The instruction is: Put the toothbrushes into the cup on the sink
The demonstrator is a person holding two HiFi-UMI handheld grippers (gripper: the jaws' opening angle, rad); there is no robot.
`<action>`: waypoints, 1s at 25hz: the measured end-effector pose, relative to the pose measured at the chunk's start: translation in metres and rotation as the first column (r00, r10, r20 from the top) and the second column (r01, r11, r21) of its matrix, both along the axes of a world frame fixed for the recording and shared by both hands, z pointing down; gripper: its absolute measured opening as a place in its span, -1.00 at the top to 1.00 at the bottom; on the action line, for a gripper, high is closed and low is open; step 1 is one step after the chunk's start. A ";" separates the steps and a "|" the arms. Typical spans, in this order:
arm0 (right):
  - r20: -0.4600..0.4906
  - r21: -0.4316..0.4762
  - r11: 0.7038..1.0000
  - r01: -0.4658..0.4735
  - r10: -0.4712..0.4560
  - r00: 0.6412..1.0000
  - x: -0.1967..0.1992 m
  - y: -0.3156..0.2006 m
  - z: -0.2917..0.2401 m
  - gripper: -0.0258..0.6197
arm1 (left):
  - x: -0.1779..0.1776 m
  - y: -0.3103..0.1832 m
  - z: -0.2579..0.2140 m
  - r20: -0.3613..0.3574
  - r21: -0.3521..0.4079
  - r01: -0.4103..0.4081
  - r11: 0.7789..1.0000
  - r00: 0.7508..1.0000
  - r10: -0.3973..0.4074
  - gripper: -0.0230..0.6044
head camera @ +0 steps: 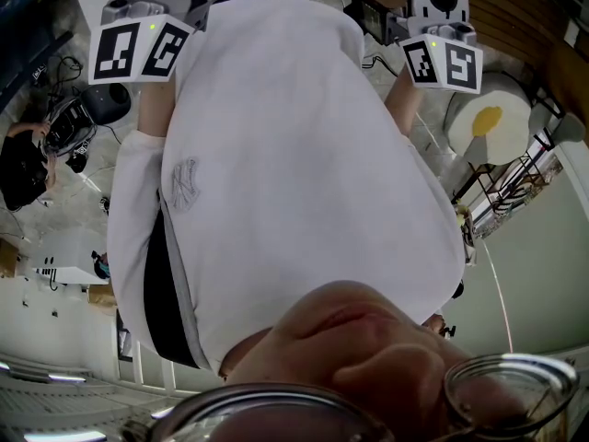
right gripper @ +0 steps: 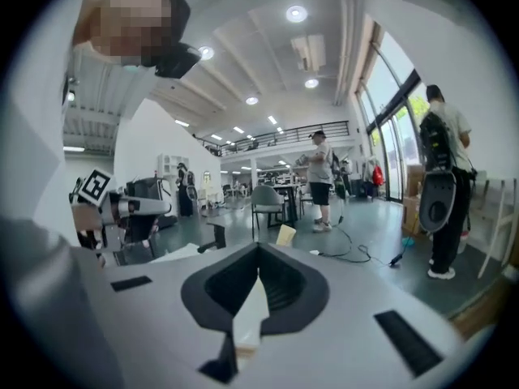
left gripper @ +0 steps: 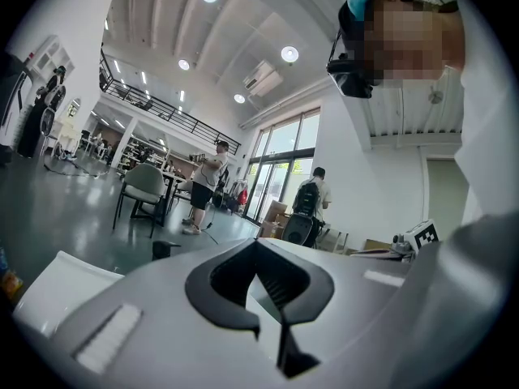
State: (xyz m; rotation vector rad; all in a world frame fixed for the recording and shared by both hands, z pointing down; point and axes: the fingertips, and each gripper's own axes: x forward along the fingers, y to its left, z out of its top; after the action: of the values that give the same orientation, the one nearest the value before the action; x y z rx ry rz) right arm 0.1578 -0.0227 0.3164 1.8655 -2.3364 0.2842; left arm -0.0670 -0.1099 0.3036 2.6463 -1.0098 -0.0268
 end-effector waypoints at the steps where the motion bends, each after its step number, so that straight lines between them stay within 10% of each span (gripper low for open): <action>1: -0.043 -0.016 1.000 0.026 -0.026 0.999 -0.003 0.000 0.002 0.89 | -0.001 0.000 0.000 0.000 0.000 0.002 1.000 1.000 -0.002 0.92; 17: -0.338 -0.246 0.924 0.292 -0.364 0.868 -0.035 -0.011 0.054 0.59 | -0.011 0.004 -0.002 0.002 -0.006 0.060 0.998 0.998 -0.060 0.92; 25: -0.488 -0.437 0.791 0.428 -0.608 0.626 -0.047 -0.017 0.106 0.58 | -0.016 0.009 0.005 0.012 -0.026 0.089 0.996 0.996 -0.089 0.92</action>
State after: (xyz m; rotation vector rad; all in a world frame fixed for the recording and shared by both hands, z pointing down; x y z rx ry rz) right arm 0.1105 -0.0394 0.4219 0.8671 -2.0915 -0.0630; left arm -0.0834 -0.1006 0.3087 2.5781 -1.1235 -0.0187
